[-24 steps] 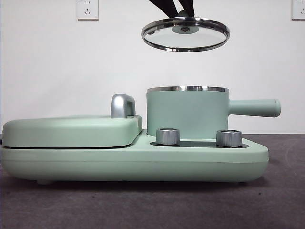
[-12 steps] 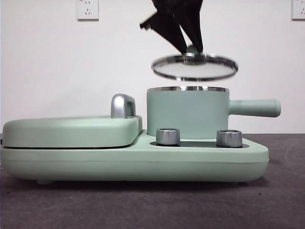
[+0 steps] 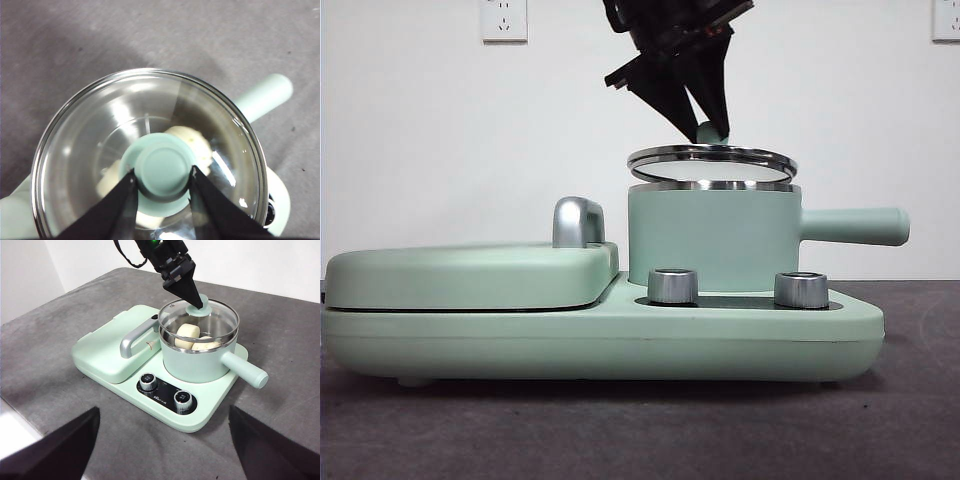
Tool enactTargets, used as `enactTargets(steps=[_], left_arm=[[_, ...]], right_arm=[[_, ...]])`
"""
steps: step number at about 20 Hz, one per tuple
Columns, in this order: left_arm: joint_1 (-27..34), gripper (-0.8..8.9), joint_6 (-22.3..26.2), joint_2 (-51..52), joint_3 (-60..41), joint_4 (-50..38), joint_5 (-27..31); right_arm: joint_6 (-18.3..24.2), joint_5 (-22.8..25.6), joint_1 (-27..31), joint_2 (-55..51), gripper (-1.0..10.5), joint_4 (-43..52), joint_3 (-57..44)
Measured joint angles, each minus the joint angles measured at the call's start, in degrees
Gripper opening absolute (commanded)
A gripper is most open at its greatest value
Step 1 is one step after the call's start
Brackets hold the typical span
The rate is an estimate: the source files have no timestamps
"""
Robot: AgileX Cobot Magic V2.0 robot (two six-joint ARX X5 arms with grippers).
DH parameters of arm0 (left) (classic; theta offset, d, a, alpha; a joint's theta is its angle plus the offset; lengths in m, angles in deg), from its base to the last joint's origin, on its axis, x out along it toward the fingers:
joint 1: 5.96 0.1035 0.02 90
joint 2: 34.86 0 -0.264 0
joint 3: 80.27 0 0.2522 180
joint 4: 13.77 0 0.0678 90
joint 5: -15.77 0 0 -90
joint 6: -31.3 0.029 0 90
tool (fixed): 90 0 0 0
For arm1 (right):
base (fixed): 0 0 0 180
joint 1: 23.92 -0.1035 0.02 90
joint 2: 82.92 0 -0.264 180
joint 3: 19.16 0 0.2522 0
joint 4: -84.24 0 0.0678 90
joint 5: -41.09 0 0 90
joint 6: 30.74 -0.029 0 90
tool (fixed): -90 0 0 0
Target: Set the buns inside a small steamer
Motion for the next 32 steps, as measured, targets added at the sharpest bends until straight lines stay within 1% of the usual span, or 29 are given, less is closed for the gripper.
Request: enactTargets(steps=[3,6,18,26,27,30,32], left_arm=[[0.35,0.07,-0.17,0.0,0.0,0.04,-0.02],[0.35,0.07,-0.2,0.0,0.0,0.13,-1.62],[0.31,0.07,-0.13,-1.33,-0.02,0.72,-1.84],[0.17,0.17,2.69,-0.28,-3.23,-0.96,-1.92],[0.17,0.57,2.75,-0.2,-3.37,-1.07,-1.95],[0.15,2.91,2.8,-0.2,-3.43,-1.09,-1.99],[0.04,4.09,2.43,-0.2,-3.76,-0.31,-2.08]], right_arm=[[0.0,0.02,0.0,0.0,4.1,0.0,0.0],[0.0,0.15,0.0,0.0,4.1,0.0,0.0],[-0.04,0.37,0.0,0.0,4.1,0.0,0.0],[-0.07,0.37,0.0,0.0,4.1,0.0,0.0],[-0.07,0.37,0.0,0.0,4.1,0.0,0.0],[-0.09,0.37,0.0,0.0,4.1,0.0,0.0],[-0.11,0.37,0.0,0.0,4.1,0.0,0.0]])
